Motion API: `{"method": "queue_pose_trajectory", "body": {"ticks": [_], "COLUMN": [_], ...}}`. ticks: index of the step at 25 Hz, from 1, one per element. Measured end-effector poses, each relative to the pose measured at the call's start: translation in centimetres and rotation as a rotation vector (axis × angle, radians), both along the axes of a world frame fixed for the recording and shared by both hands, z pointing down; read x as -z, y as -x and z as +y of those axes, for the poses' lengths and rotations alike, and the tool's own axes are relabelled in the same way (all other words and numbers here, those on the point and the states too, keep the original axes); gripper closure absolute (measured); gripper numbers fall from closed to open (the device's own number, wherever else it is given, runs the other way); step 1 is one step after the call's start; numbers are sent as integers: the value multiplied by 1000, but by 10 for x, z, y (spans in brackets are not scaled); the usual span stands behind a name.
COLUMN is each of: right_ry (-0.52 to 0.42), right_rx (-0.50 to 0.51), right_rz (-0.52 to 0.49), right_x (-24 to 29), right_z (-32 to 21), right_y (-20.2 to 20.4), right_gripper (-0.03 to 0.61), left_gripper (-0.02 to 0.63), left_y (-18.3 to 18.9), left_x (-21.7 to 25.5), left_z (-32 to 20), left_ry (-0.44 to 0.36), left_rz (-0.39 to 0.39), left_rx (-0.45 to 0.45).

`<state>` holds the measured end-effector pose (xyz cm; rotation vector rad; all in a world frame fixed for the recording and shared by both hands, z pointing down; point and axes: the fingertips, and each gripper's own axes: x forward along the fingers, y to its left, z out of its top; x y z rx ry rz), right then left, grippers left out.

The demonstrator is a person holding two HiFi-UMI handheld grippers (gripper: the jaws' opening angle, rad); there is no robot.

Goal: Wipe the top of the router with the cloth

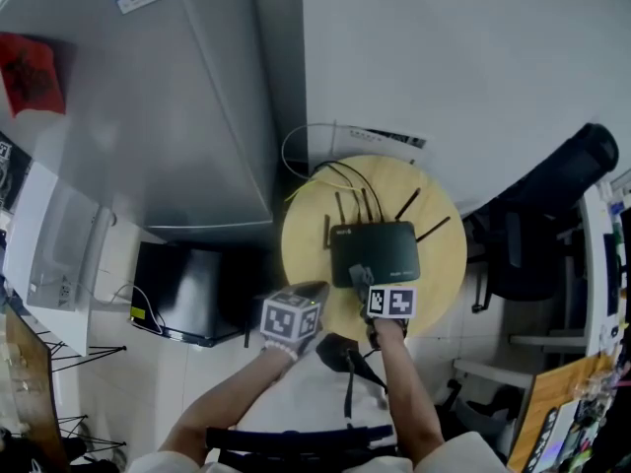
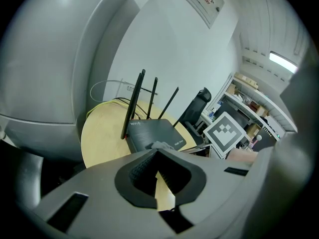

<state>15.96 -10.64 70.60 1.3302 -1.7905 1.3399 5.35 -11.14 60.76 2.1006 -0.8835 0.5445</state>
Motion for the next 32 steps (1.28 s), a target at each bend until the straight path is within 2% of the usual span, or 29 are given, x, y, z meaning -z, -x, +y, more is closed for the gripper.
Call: {"method": "queue_pose_trajectory", "body": {"ticks": [8, 14, 25, 32], "right_ry": [0, -35, -142, -135], "right_rx": [69, 45, -145, -132], "right_rz": [-20, -57, -47, 51], "right_x": [1, 17, 69, 61], "right_z": [3, -2, -27, -31], "right_y": [45, 43, -93, -157], "right_gripper": [537, 537, 537, 537], "left_gripper": [617, 615, 617, 617], "left_y": [10, 0, -91, -132], "left_x": [1, 1, 23, 28], "left_z": [2, -1, -29, -42], "left_ry": [5, 7, -48, -52], "left_rz": [-10, -9, 59, 68], "left_rx": [-8, -38, -150, -175]}}
